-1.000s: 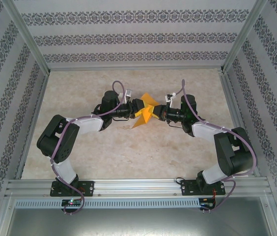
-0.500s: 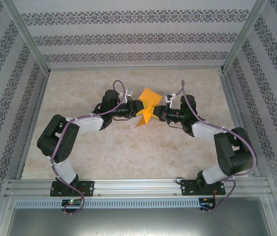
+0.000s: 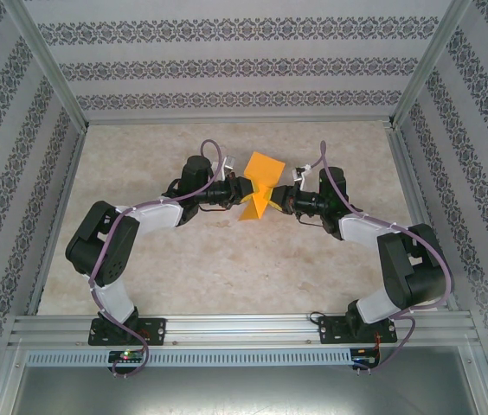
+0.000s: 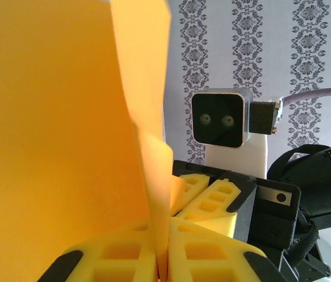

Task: Fold a paper plane with a square sheet of paper (pick it up from the middle)
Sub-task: Turn over the paper at the center of the table.

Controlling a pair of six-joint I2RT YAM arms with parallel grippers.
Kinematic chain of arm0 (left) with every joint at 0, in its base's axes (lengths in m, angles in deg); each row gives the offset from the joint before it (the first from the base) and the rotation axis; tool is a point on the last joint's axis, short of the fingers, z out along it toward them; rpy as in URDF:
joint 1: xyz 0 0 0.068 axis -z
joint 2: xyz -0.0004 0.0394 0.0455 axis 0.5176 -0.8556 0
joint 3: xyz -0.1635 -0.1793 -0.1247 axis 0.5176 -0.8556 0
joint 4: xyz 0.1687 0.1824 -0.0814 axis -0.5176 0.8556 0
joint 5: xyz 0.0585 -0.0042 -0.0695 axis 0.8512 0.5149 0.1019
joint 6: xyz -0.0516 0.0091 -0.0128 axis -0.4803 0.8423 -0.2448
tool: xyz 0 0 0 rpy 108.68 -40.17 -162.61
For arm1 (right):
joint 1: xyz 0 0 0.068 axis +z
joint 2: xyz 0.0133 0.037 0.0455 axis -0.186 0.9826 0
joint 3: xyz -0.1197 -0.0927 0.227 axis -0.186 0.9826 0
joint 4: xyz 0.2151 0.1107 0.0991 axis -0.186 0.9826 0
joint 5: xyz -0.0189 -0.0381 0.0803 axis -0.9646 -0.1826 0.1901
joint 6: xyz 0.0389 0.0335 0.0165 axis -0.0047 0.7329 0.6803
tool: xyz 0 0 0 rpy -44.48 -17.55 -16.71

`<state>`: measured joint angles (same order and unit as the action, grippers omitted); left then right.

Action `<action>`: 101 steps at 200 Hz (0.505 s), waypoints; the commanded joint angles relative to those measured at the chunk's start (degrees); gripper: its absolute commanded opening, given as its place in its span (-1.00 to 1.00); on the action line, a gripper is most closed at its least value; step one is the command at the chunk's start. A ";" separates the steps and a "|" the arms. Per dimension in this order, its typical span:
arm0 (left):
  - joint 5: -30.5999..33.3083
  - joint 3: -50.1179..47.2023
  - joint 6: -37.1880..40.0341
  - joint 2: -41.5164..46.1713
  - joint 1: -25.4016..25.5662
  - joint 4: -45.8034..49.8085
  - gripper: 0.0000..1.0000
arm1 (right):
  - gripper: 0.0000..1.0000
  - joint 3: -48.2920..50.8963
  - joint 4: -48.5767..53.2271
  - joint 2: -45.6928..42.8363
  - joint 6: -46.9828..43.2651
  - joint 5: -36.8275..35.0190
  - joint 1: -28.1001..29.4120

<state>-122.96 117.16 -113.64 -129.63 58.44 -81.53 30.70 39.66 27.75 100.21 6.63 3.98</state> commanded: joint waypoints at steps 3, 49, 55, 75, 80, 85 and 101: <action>-0.41 1.61 2.13 -0.67 -0.10 1.64 -0.75 | -0.60 -0.08 2.43 -1.82 -2.62 -0.63 -1.06; 0.58 1.43 -0.08 -1.12 -0.19 -0.33 -0.76 | -0.10 1.61 12.30 -8.10 -8.40 -2.90 -2.45; 0.61 1.44 -0.62 -1.20 -0.18 -0.94 -0.76 | -0.04 2.19 11.95 -8.29 -8.23 -2.94 -2.41; 0.70 1.76 -1.67 -1.30 -0.09 -1.59 -0.76 | 0.17 4.01 7.26 -8.05 -5.58 -1.89 -2.09; 0.62 1.83 -1.85 -1.38 -0.09 -1.81 -0.76 | 0.20 4.32 5.98 -7.87 -4.79 -1.66 -1.84; 0.45 1.87 -2.05 -1.47 -0.02 -1.99 -0.76 | 0.23 4.56 4.63 -7.62 -3.80 -1.62 -1.65; 0.22 1.70 -3.04 -1.80 -0.04 -3.30 -0.76 | 0.27 4.67 1.71 -6.75 -1.73 -1.82 -0.75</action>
<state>-122.26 117.23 -114.67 -130.22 58.44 -80.94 34.43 47.03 20.04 95.93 4.65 1.97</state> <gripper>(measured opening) 0.123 0.622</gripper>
